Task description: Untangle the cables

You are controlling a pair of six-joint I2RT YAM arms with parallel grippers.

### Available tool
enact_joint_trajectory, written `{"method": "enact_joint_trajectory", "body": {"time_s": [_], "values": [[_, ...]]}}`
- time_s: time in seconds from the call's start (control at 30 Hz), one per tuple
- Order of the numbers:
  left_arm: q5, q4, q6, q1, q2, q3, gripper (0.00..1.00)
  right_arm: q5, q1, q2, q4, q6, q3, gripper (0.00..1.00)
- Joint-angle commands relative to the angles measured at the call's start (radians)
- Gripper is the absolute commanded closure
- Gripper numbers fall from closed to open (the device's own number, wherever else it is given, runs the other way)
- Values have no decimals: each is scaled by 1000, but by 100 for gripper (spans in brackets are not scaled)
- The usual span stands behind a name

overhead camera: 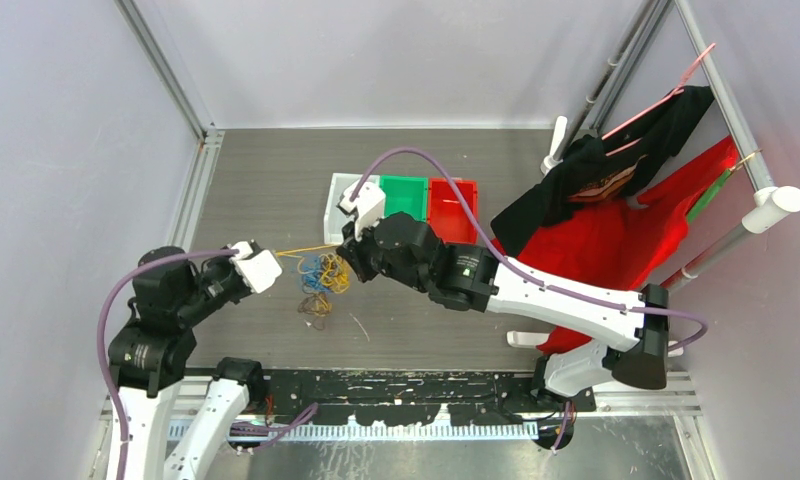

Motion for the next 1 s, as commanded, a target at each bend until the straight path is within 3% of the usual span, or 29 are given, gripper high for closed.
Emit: {"method": "enact_joint_trajectory", "body": {"time_s": [0.0, 0.07, 0.23, 0.4, 0.53, 0.67, 0.97], "values": [[-124, 179, 24, 16, -45, -1, 100, 83, -26, 22, -119, -68, 64, 99], [-91, 183, -49, 16, -38, 27, 100, 55, -26, 29, -90, -47, 45, 99], [48, 64, -263, 16, 33, 129, 100, -18, -26, -12, 261, 86, -124, 68], [113, -33, -493, 16, 130, 233, 100, -23, -24, -23, 570, 162, -247, 53], [73, -89, -577, 17, 187, 302, 100, -62, -3, -46, 667, 166, -316, 40], [35, -55, -596, 16, 175, 307, 100, -105, 23, -84, 763, 132, -398, 35], [76, -36, -614, 16, 179, 323, 100, -101, 23, -95, 728, 156, -366, 27]]}}
